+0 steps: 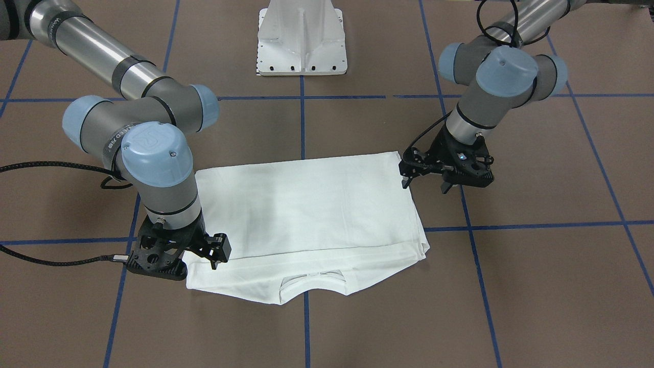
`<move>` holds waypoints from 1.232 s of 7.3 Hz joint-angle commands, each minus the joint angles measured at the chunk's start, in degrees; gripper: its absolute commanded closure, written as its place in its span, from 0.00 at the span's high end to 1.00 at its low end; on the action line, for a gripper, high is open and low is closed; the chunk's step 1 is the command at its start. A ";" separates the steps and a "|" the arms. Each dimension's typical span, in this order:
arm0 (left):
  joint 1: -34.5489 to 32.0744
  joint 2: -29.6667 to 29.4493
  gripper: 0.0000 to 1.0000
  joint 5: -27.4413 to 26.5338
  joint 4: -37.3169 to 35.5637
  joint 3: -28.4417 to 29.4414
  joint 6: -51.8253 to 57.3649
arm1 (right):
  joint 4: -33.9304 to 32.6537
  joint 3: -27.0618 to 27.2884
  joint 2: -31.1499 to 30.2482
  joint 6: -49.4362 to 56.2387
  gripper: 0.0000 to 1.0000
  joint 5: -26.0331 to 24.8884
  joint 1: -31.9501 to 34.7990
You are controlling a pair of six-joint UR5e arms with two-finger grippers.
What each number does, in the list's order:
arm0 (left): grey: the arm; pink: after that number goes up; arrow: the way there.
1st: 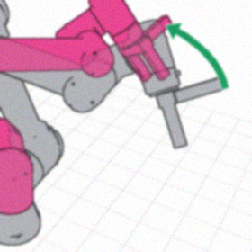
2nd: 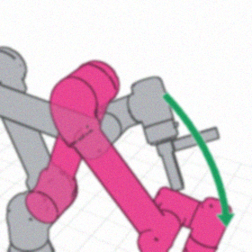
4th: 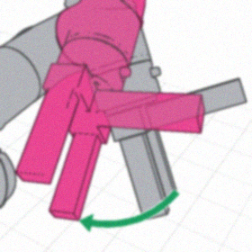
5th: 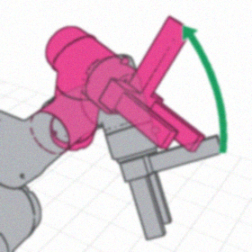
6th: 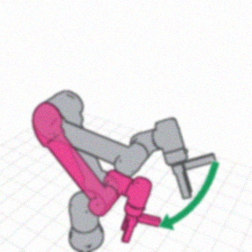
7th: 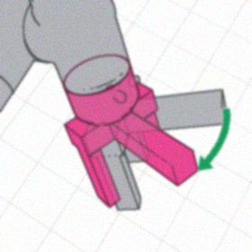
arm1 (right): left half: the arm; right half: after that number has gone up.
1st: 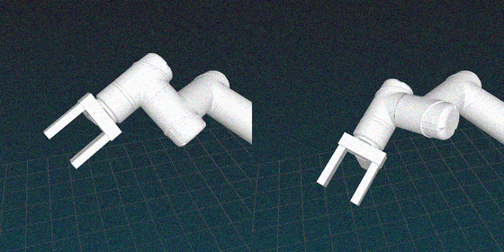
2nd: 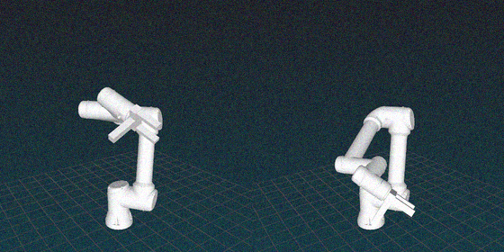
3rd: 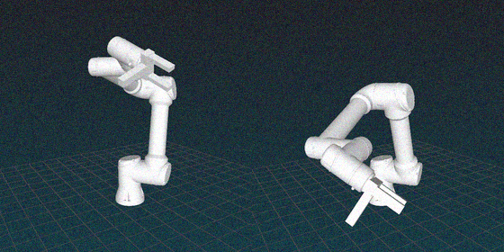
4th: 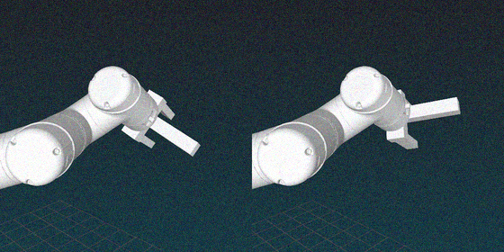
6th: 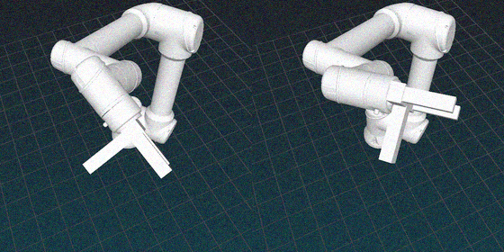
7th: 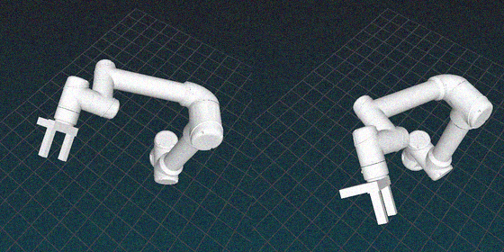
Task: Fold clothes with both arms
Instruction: 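Release the hem onto the collar and raise both grippers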
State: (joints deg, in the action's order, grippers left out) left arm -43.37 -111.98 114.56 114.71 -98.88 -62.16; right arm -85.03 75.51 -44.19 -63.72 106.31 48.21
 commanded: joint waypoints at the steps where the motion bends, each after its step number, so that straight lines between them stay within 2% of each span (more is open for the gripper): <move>1: 6.86 5.52 1.00 -1.34 6.97 -3.34 -10.74 | 0.13 0.52 -0.11 0.18 1.00 0.22 0.04; 2: 9.59 6.59 1.00 -5.88 10.23 -2.46 -13.14 | 0.22 0.61 -0.11 0.09 1.00 0.13 0.04; 3: 10.40 6.51 1.00 -7.58 10.44 -1.76 -14.38 | 0.22 0.61 -0.11 0.09 1.00 0.13 -0.05; 5: 10.76 5.81 1.00 -7.68 10.53 0.26 -14.30 | 0.31 0.69 -0.11 0.09 1.00 0.13 -0.05; 6: 11.11 5.72 0.95 -7.68 10.44 0.44 -14.39 | 0.31 1.48 -0.72 0.09 1.00 0.04 -0.05; 7: 11.20 5.64 0.83 -7.68 10.44 0.88 -14.30 | 0.31 2.27 -1.25 0.09 1.00 0.04 -0.14; 8: 11.20 4.76 0.82 -7.68 10.53 2.36 -14.30 | 0.31 2.54 -1.43 0.09 1.00 0.04 -0.14; 9: 11.20 4.58 0.76 -7.68 10.53 2.47 -14.30 | 0.31 2.63 -1.52 0.09 1.00 0.04 -0.22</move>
State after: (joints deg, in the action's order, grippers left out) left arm -32.21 -106.96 106.88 125.21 -97.05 -76.47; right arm -84.73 77.85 -45.49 -63.63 106.35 48.06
